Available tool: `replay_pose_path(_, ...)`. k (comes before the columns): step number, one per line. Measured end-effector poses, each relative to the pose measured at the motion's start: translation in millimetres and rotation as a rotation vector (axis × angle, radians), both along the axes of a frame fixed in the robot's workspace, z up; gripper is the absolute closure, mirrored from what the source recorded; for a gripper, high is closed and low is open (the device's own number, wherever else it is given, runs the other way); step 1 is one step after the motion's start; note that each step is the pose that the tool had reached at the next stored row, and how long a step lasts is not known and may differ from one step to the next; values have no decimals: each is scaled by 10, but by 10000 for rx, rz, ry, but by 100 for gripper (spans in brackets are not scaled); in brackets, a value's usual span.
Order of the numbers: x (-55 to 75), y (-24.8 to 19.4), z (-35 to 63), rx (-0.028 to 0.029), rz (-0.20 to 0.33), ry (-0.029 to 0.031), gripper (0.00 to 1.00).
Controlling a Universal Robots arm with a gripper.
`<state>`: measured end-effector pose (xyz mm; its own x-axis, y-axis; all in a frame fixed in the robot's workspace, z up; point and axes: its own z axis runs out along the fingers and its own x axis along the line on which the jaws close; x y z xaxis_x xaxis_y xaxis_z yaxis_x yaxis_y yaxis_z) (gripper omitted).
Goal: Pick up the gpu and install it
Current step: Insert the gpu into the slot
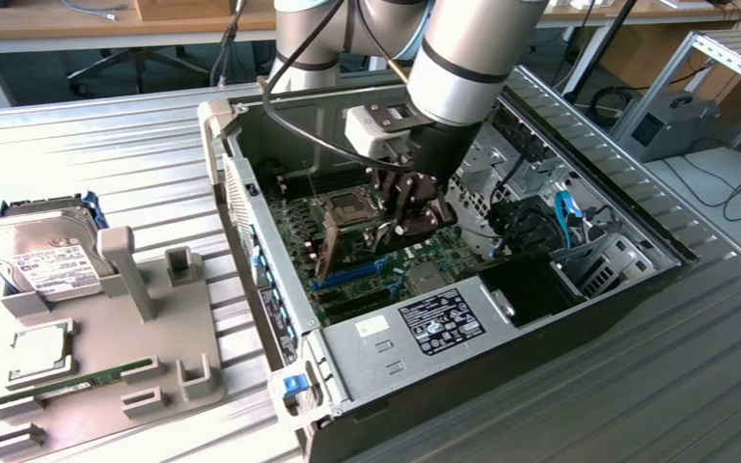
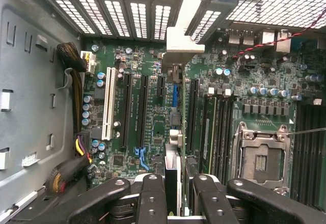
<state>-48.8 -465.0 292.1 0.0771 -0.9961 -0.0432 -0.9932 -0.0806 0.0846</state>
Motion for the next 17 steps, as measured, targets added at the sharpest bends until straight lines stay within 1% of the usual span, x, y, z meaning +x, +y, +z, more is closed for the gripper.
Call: replay_pose_path(17,-12,-1,-52,0,-1,0,74)
